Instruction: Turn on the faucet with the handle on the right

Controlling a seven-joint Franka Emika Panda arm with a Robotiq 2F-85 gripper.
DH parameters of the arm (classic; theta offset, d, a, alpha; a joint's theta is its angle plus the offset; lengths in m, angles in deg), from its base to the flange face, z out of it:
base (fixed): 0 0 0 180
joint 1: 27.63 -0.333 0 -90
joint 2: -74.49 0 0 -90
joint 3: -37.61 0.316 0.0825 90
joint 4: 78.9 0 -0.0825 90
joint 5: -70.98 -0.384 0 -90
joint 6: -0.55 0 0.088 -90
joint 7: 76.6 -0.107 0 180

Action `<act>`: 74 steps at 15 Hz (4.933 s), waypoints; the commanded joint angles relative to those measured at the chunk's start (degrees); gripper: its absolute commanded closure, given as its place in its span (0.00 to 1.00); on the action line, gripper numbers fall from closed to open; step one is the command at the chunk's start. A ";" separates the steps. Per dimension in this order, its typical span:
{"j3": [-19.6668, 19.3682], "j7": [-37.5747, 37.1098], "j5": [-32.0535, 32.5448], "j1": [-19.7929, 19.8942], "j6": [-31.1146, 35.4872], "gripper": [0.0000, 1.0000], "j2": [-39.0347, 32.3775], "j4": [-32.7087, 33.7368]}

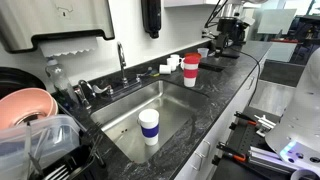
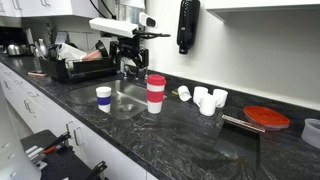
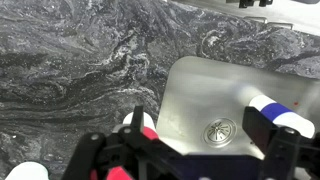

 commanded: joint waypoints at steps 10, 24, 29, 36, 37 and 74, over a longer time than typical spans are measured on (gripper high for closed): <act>4.46 1.30 -1.72 -3.26 10.82 0.00 -5.22 2.30; 6.04 0.47 -1.59 -4.19 14.95 0.00 -7.58 3.36; 8.47 3.14 -1.84 -7.95 18.64 0.00 -14.61 11.37; 10.24 10.78 -2.86 -6.86 22.22 0.00 -30.49 23.44; 11.30 7.80 -1.87 -6.31 21.97 0.00 -28.29 20.85; 17.95 10.13 10.97 -3.60 21.74 0.00 -54.73 46.50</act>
